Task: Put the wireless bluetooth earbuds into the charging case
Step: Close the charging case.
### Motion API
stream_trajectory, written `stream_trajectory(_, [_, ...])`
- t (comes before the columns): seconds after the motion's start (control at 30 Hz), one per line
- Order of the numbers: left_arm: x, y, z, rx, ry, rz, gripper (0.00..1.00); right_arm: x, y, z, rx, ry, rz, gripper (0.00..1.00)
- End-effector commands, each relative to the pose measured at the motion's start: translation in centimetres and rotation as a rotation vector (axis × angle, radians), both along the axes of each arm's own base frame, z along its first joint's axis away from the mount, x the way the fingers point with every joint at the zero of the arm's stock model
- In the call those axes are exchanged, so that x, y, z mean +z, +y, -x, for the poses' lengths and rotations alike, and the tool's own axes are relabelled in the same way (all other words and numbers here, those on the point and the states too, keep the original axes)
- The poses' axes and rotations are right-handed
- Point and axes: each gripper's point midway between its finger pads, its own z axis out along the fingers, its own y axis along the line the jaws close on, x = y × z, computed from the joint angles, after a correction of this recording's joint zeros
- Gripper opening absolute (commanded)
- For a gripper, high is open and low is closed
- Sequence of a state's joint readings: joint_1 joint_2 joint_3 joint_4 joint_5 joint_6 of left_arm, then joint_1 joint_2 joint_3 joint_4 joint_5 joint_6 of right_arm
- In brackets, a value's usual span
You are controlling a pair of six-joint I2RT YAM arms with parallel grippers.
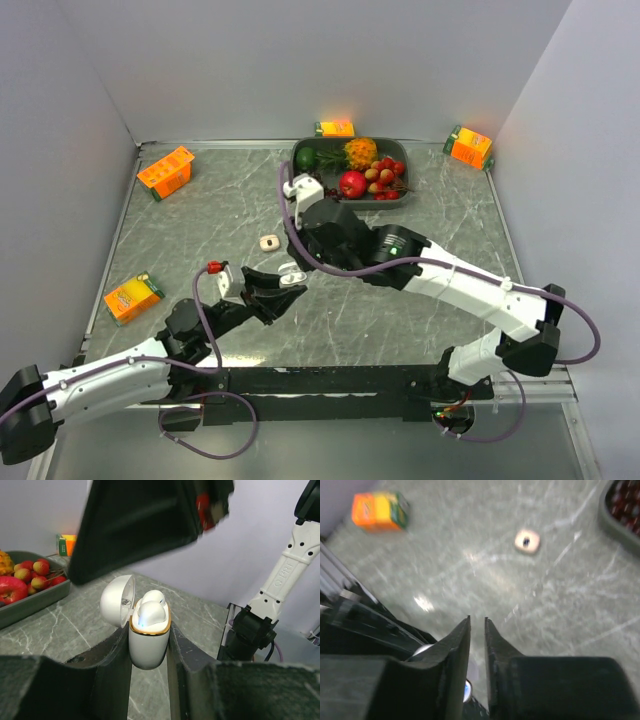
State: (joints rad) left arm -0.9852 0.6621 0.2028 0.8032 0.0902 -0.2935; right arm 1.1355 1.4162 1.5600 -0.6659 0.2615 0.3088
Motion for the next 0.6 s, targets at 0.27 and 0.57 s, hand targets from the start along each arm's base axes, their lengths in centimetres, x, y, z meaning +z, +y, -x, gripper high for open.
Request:
stream_trajectory(0.27, [1.5, 0.3, -0.4, 0.033, -0.042, 0.009, 0.01, 0.1, -0.5, 2.7, 0.079, 0.067, 0.004, 0.18])
stream_trajectory(0.57, [1.1, 0.5, -1.0, 0.062, -0.006, 0.012, 0.01, 0.0, -2.4, 3.2, -0.003, 0.070, -0.027, 0.20])
